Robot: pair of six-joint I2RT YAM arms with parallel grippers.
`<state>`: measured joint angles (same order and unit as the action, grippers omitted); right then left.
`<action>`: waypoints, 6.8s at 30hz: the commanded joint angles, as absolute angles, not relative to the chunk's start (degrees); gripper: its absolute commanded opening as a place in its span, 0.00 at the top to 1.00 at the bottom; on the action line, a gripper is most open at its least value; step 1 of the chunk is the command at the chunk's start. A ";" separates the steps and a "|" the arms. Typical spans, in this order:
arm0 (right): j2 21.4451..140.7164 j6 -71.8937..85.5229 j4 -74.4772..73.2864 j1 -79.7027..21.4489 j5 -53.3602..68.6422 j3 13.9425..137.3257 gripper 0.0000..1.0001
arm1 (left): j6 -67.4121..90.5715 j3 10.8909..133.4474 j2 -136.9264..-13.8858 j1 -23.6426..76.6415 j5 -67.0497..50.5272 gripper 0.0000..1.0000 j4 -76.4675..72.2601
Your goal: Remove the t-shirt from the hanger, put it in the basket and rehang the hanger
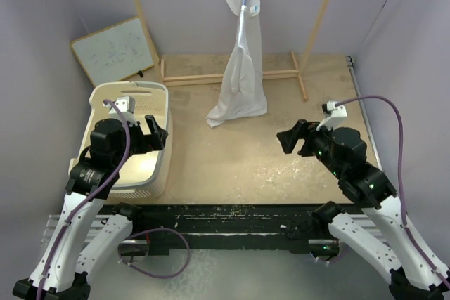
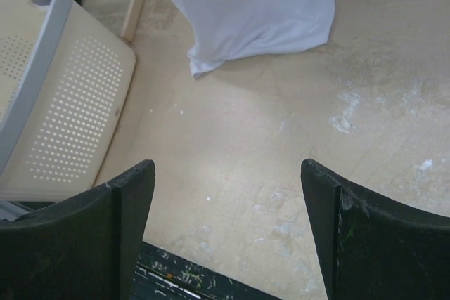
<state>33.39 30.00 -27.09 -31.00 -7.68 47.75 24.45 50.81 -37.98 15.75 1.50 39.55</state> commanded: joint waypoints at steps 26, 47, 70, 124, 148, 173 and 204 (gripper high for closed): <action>104.08 18.87 -32.82 -30.93 -8.88 137.61 0.33 | 23.36 52.20 -35.79 15.47 0.00 0.01 37.15; 108.55 15.86 -37.75 -30.76 -21.56 140.32 1.00 | 23.29 52.07 -36.17 15.45 -0.44 0.01 37.04; 91.52 8.52 -16.18 -30.23 -18.96 127.16 1.00 | 21.34 50.94 -30.68 15.42 -4.09 0.01 33.14; 36.12 18.50 -31.16 -29.61 32.96 80.99 1.00 | 15.99 61.02 -43.71 15.47 -57.68 0.00 -0.40; 35.82 21.74 -28.61 -29.62 34.05 84.21 1.00 | 18.14 58.04 -48.20 15.99 -67.42 1.00 -0.80; 26.02 16.19 -44.51 -29.61 2.49 75.21 0.14 | 6.79 71.71 -45.31 15.91 -62.91 1.00 19.14; 33.04 10.28 -39.08 -29.71 10.52 68.84 0.10 | 4.81 78.09 -42.65 15.94 -62.98 1.00 26.31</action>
<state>31.40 11.29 -42.44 -29.61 12.47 68.55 6.15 74.87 -42.63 16.14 -61.87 27.97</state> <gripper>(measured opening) 0.906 0.024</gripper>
